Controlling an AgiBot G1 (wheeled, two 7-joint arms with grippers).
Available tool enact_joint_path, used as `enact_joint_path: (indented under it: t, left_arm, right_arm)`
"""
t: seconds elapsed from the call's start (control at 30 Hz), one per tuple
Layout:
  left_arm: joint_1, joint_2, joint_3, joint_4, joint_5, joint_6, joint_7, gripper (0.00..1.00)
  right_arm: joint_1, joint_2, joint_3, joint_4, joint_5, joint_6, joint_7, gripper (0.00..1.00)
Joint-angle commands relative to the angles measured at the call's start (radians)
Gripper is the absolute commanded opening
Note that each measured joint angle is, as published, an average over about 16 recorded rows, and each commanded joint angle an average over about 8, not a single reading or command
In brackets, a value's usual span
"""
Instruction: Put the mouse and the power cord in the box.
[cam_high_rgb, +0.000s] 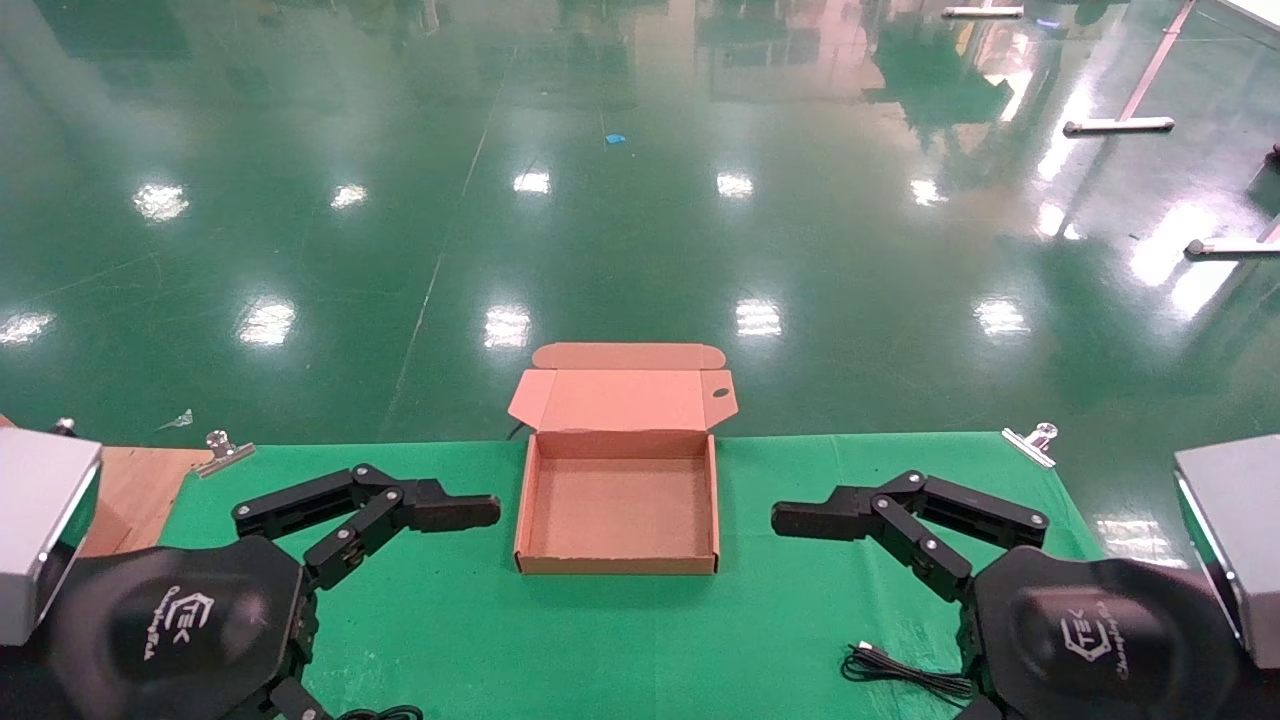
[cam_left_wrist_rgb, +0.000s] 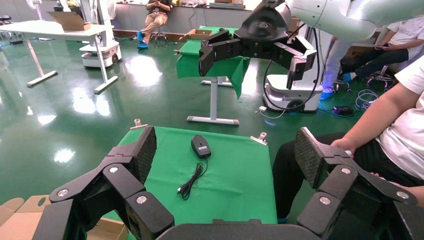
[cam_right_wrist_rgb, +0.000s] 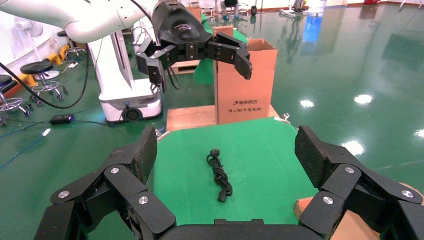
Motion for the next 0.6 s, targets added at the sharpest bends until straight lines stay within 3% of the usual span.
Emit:
enact_joint_path:
  t: [0.03,0.6]
  left_arm:
    - [0.0,0.0,0.0,0.0,0.0,0.0,0.0,1.0]
    - [0.0,0.002,0.0,0.001,0.0,0.0,0.001,1.0]
  right_arm:
    - [0.0,0.0,0.0,0.0,0.0,0.0,0.0,1.0]
    - [0.002,0.002,-0.003,-0.002,-0.014,0.004,-0.005,1.0]
